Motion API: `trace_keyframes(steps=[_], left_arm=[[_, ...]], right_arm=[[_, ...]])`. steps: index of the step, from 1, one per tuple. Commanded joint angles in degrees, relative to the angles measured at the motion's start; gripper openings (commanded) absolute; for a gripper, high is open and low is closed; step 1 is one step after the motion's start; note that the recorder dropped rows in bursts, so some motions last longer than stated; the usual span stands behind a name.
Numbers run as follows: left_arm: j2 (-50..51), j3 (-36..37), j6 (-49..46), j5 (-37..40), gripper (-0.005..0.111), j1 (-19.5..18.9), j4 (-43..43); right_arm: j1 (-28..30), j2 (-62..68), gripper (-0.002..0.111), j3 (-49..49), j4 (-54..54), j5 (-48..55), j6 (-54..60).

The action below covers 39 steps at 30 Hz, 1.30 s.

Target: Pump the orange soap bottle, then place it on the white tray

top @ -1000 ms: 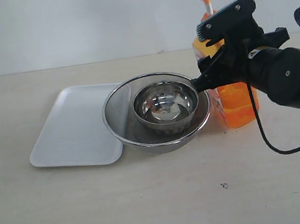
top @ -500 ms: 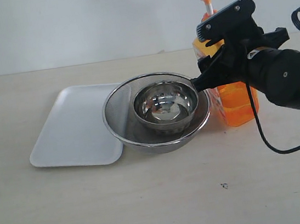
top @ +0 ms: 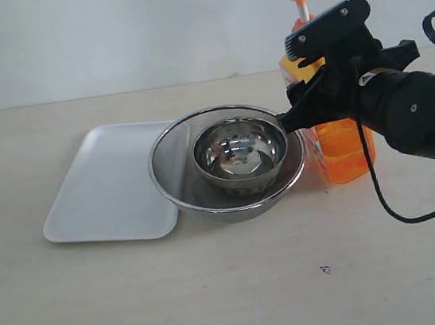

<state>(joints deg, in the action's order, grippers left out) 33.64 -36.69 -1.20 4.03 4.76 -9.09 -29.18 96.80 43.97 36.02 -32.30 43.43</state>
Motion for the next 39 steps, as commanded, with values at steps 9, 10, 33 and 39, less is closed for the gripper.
trace_keyframes(steps=[9,10,33,39], left_arm=[[1.39,-1.36,0.29,-10.42,0.005,0.50,-0.85],[1.39,-1.36,0.29,-10.42,0.005,0.50,-0.85],[25.84,-13.62,2.91,-9.66,0.005,20.53,10.57],[38.71,-21.32,2.70,-10.19,0.005,26.83,14.02]], right_arm=[[0.00,-0.20,0.000,0.69,-0.67,-2.22,0.49],[0.00,-0.20,0.000,0.69,-0.67,-2.22,0.49],[0.00,-0.20,0.000,0.69,-0.67,-2.22,0.49],[0.00,-0.20,0.000,0.69,-0.67,-2.22,0.60]])
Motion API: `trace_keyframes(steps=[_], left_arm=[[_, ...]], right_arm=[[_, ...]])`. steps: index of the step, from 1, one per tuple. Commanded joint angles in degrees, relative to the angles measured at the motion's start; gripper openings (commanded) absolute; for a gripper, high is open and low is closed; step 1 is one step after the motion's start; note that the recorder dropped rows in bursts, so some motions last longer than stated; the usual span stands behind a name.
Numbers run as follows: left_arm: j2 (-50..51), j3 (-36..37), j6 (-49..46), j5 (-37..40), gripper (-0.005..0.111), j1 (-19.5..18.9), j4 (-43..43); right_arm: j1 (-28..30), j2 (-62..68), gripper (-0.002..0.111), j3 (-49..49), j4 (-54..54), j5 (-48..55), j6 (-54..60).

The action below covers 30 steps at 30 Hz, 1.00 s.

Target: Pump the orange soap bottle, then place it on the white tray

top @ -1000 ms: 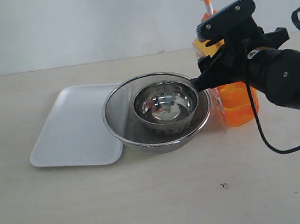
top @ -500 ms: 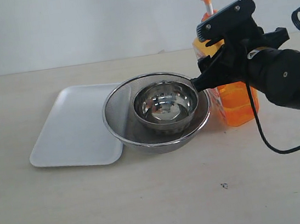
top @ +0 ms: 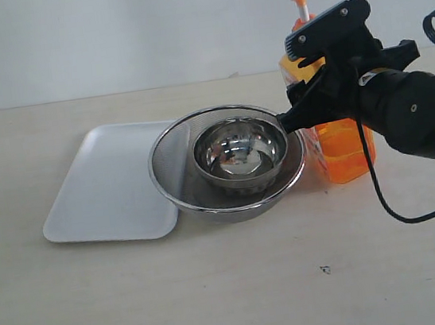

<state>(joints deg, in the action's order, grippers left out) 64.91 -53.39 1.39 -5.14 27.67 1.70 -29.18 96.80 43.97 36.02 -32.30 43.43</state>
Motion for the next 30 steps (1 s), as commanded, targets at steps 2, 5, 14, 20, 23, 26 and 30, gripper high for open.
trace_keyframes(steps=[2,5,14,20,23,26,30], left_arm=[[10.72,-7.44,0.12,-1.02,0.005,5.55,5.15],[16.30,-11.83,0.12,-1.02,0.005,7.36,5.69],[29.03,-24.25,2.22,-1.02,0.005,10.58,5.69],[36.17,-31.81,2.48,3.23,0.005,12.91,5.69],[39.06,-35.94,2.48,5.60,0.005,13.52,5.69],[41.32,-39.99,2.48,9.58,0.005,13.67,5.69],[43.65,-45.92,2.48,16.14,0.005,13.67,5.04]], right_arm=[[0.00,-0.20,0.000,0.69,-0.67,-2.22,0.60],[0.00,-0.20,0.000,0.69,-0.79,-1.85,0.58],[0.00,-0.20,0.000,0.69,-0.77,-1.71,0.58],[0.00,-0.20,0.000,0.69,-0.77,0.32,0.58],[0.00,-0.20,0.000,0.69,-0.77,0.77,0.58],[0.00,-0.20,0.000,0.69,-0.77,0.77,0.58],[0.00,-0.20,0.000,0.69,-0.77,0.81,0.58]])
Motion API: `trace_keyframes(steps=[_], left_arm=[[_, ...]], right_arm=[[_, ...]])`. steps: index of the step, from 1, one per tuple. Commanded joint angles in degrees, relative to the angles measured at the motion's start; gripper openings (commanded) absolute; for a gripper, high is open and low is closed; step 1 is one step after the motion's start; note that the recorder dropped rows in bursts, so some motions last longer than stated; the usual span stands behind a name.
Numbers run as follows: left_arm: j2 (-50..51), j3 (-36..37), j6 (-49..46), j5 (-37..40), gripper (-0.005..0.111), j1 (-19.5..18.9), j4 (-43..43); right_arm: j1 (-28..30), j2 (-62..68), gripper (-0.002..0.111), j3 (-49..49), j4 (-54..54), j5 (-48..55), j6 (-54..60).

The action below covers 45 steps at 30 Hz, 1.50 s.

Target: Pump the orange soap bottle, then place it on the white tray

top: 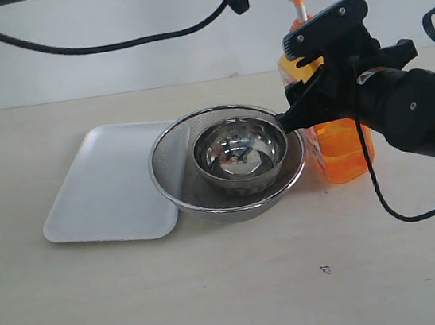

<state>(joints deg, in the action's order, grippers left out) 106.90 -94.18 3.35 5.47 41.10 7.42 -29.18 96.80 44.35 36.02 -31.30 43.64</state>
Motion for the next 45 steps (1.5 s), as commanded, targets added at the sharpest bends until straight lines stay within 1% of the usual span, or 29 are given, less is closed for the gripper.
trace_keyframes(steps=[1,5,8,13,14,16,19,22,25,32,34,38,42,45], left_arm=[[2.15,-6.48,0.37,6.62,0.005,0.25,-0.67],[3.59,-10.74,0.03,8.71,0.005,0.25,-1.89],[5.18,-13.59,-1.01,11.75,0.005,0.25,-4.67],[7.95,-17.79,-6.44,18.06,0.005,0.25,-11.22],[9.03,-19.57,-8.90,19.99,0.005,0.25,-14.21],[10.89,-22.86,-11.47,23.03,0.005,0.25,-17.02],[13.13,-27.53,-11.61,27.59,0.005,0.25,-17.00],[15.08,-32.38,-12.05,34.20,0.005,0.25,-15.88],[15.50,-32.98,-12.05,37.41,0.005,0.25,-12.90],[15.50,-32.98,-12.05,36.67,0.005,0.25,-12.14],[15.50,-32.98,-12.05,37.37,0.005,0.25,-14.00],[15.50,-32.98,-13.70,40.02,0.005,0.25,-14.60],[15.50,-32.98,-16.74,37.40,0.005,0.25,-18.46],[15.50,-32.98,-17.62,38.26,0.005,0.25,-19.19]], right_arm=[[0.00,-0.20,0.000,0.32,-0.77,-0.18,0.37],[0.00,-0.20,0.000,0.32,-0.77,1.26,0.37],[0.00,-0.20,0.000,0.32,-0.86,2.63,0.63],[0.00,-0.20,0.000,0.32,-0.86,3.68,2.66],[0.00,-0.20,0.000,0.32,-0.86,3.82,2.81],[0.00,-0.20,0.000,0.32,-0.86,4.03,3.06],[0.00,-0.20,0.000,0.32,-0.86,5.09,3.30],[0.00,-0.20,0.000,0.32,-0.86,5.23,3.35],[0.00,-0.20,0.000,0.32,-0.86,5.47,3.34],[0.00,-0.20,0.000,0.32,-0.86,5.84,3.34],[0.00,-0.20,0.000,0.32,-0.86,6.00,3.34],[0.00,-0.20,0.000,0.32,-0.86,5.87,3.34],[0.00,-0.20,0.000,0.32,-0.86,5.87,3.34],[0.00,-0.20,0.000,0.32,-0.86,5.87,3.34]])
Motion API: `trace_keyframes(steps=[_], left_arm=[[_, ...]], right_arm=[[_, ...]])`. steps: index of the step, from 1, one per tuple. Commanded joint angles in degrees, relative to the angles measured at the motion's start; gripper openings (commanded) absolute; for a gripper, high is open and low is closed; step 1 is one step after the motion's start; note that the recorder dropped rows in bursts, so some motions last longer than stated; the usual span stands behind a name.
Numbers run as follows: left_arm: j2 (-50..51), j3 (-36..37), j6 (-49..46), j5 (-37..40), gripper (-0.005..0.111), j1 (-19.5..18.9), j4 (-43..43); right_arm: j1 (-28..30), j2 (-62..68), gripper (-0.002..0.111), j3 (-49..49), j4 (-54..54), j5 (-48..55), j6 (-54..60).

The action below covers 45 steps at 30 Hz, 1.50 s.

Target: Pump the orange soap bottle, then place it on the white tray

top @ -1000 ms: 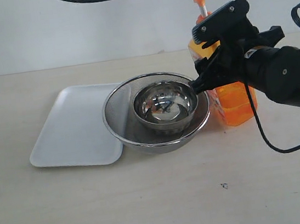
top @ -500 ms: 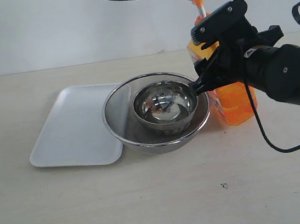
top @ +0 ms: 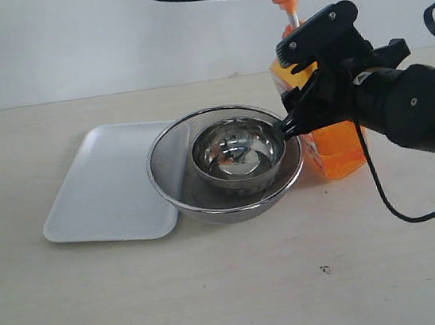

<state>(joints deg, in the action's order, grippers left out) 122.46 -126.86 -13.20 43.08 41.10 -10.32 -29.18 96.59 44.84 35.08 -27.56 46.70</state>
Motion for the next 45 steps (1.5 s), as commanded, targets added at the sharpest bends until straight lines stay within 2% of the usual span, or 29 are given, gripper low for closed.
trace_keyframes(steps=[1,5,32,42,45], left_arm=[[-0.07,-0.30,-1.07,0.87,0.005,0.25,-1.84],[-0.07,-0.30,-3.37,2.80,0.005,0.25,-4.09],[-3.71,-0.30,-7.18,16.72,0.005,0.25,-2.11],[-3.71,-0.30,-7.38,12.69,0.005,0.25,-2.81],[-3.71,-0.30,-9.77,9.99,0.005,0.25,-6.78]], right_arm=[[0.00,0.00,0.000,-0.17,0.08,2.13,0.27],[0.00,0.00,0.000,-0.17,0.08,2.13,0.27],[0.00,0.00,0.000,-0.17,0.08,2.13,0.43],[0.00,0.00,0.000,-0.17,0.08,2.13,0.43],[0.00,0.00,0.000,-0.17,0.08,2.13,0.43]])
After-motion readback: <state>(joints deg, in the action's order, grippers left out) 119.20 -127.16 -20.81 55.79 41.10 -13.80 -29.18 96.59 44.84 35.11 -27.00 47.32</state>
